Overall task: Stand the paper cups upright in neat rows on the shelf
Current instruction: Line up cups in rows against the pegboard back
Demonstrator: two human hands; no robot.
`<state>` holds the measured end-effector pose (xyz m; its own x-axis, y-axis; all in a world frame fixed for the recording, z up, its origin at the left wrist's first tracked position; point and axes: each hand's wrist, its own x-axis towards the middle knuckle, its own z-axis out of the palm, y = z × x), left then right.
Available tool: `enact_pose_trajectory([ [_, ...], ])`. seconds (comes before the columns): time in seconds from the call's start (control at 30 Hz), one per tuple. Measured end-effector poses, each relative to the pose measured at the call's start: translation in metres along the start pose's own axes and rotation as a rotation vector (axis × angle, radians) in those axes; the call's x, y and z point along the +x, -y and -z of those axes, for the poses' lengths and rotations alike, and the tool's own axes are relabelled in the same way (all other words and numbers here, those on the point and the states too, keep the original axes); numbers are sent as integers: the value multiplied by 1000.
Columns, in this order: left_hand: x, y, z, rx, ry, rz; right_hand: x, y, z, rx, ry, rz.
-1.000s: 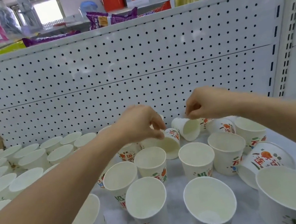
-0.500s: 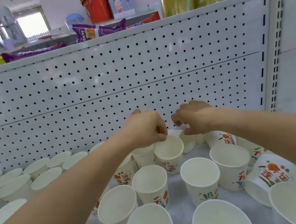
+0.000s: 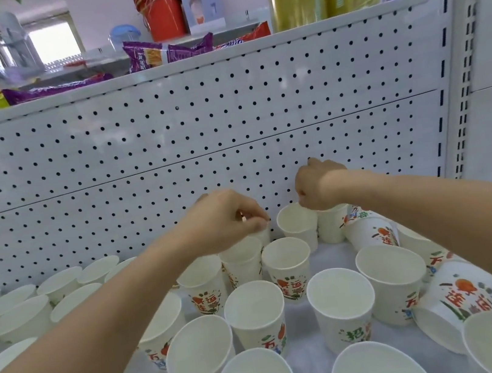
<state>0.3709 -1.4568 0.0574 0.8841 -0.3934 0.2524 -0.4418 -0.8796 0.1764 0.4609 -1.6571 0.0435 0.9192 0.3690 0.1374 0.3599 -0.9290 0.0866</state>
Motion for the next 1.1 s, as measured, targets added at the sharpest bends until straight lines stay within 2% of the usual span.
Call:
enact_pose_trajectory([
  [0.07, -8, -3, -2, -54, 84, -45, 0, 2, -4, -20, 25, -1],
  [0.2, -9, -12, -14, 78, 123, -166, -5, 4, -3, -62, -29, 62],
  [0.33, -4, -15, -16, 100, 153, -176, -26, -10, 1, 93, 61, 192],
  [0.4, -3, -16, -18, 95, 175, -158, -30, -15, -5, -6, 66, 255],
  [0.5, -2, -19, -20, 62, 203, -141, -26, -15, -15, -84, -28, 327],
  [0.67, -4, -25, -22, 42, 238, -97, -21, -5, -18, 23, -85, 331],
  [0.8, -8, -28, -18, -32, 199, -48, -25, -10, -1, 231, -133, 298],
  [0.93, -5, -32, -6, -114, 115, -10, -36, -53, 21, 398, -179, 268],
  [1.1, 22, -54, -7, -71, 58, -10, -60, -116, 20, 375, -72, 193],
])
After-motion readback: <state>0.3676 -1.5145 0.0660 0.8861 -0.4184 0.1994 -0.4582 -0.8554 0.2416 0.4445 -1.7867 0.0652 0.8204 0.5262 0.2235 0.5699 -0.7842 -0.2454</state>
